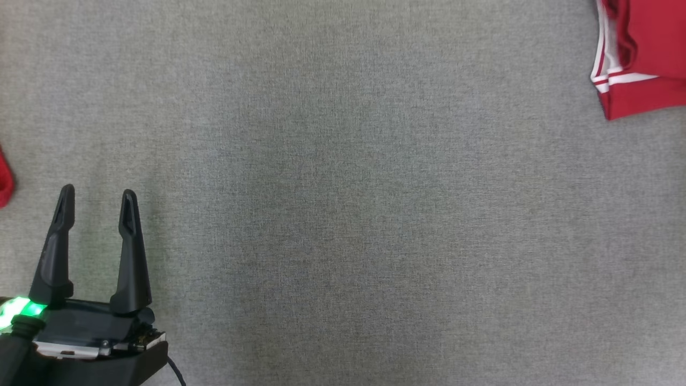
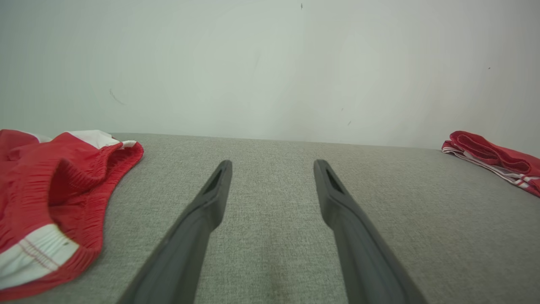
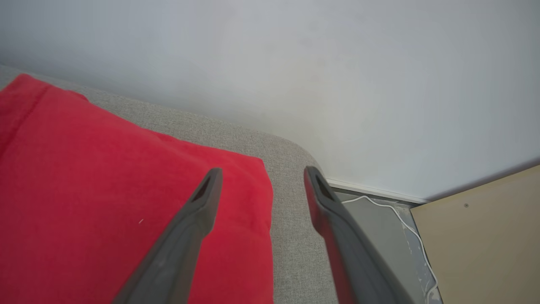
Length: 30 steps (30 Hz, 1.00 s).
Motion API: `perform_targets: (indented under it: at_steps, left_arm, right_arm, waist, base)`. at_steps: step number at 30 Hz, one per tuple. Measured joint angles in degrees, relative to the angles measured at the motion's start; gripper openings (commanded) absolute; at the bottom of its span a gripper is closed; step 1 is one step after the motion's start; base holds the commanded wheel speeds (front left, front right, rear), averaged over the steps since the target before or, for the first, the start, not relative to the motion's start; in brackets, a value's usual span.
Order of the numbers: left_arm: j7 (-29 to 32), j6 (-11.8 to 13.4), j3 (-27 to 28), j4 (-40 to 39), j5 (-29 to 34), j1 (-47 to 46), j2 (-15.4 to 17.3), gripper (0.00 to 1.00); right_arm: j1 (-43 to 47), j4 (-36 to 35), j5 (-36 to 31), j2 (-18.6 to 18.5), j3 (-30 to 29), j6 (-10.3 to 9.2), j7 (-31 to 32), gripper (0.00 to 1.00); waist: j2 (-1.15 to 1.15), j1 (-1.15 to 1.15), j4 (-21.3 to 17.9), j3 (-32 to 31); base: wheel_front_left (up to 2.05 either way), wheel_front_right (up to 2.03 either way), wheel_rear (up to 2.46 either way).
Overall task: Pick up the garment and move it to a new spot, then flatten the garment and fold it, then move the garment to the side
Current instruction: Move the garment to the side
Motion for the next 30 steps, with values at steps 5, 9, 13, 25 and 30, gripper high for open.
perform_targets:
  at_steps: [5,9,13,25,30]
  left_arm:
    - [0.0,0.1,0.1,1.7,-0.5,0.2,-0.2,1.00]
    - [0.0,0.3,0.3,4.4,-1.0,1.4,-0.5,1.00]
    - [0.0,0.6,0.6,6.8,-1.6,2.5,-1.0,1.00]
    - [0.0,1.4,1.7,10.0,-2.6,6.9,-1.7,1.00]
    - [0.0,1.6,1.6,10.7,-2.6,8.4,-1.8,1.00]
  right_arm:
    - [-0.6,0.4,1.3,1.7,-1.4,0.00,-3.0,1.00]
    - [0.7,-0.7,2.5,4.5,-2.8,0.00,-7.8,1.00]
    - [4.0,-2.3,4.5,7.4,-4.4,0.00,-11.9,1.00]
    - [17.2,-11.5,4.5,15.4,-10.8,0.00,-17.0,1.00]
    - [24.9,-17.7,0.5,18.8,-13.1,0.00,-17.3,1.00]
  waist:
    - [0.00,0.00,-0.1,-1.7]
    - [-0.01,0.00,-0.2,-4.1]
    - [-0.01,0.00,-0.2,-7.2]
    - [-0.02,-0.01,-0.1,-17.5]
    - [-0.02,-0.01,0.2,-20.7]
  base:
    - [0.00,0.00,0.00]
    - [0.00,0.00,0.00]
    - [0.00,0.00,0.00]
    - [0.00,0.00,0.00]
    - [0.00,0.00,0.00]
